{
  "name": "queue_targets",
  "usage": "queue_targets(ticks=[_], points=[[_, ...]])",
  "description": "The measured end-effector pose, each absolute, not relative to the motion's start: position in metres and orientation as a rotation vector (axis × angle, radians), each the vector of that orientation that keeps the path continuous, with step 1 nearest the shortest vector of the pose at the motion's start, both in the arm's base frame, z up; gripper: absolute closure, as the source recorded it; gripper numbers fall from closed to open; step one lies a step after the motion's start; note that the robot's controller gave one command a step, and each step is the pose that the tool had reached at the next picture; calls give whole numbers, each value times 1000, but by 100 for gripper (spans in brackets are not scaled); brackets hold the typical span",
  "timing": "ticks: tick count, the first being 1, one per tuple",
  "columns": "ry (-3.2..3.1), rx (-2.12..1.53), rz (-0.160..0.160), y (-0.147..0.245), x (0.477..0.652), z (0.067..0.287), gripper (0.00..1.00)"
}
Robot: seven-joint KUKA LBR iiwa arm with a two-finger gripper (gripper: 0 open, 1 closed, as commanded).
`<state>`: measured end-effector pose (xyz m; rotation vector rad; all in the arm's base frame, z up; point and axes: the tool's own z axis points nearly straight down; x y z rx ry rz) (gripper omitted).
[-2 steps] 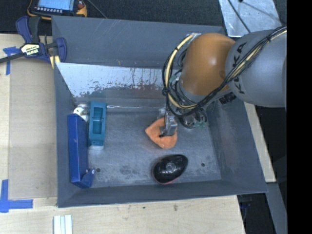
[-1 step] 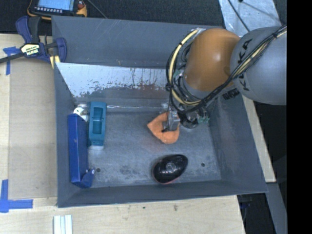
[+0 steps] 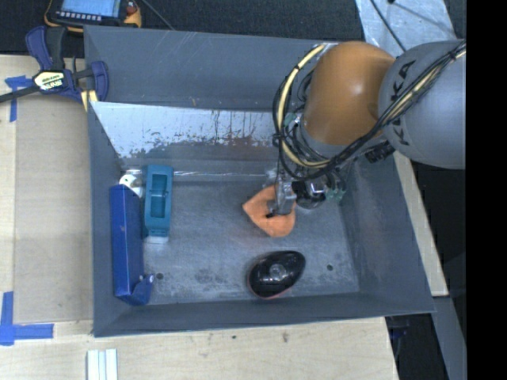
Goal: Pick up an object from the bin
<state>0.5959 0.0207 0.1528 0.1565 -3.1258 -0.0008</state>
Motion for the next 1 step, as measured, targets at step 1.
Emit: queue_targets(ticks=[1], points=[[-3145,96,-1,19,613,202,100]])
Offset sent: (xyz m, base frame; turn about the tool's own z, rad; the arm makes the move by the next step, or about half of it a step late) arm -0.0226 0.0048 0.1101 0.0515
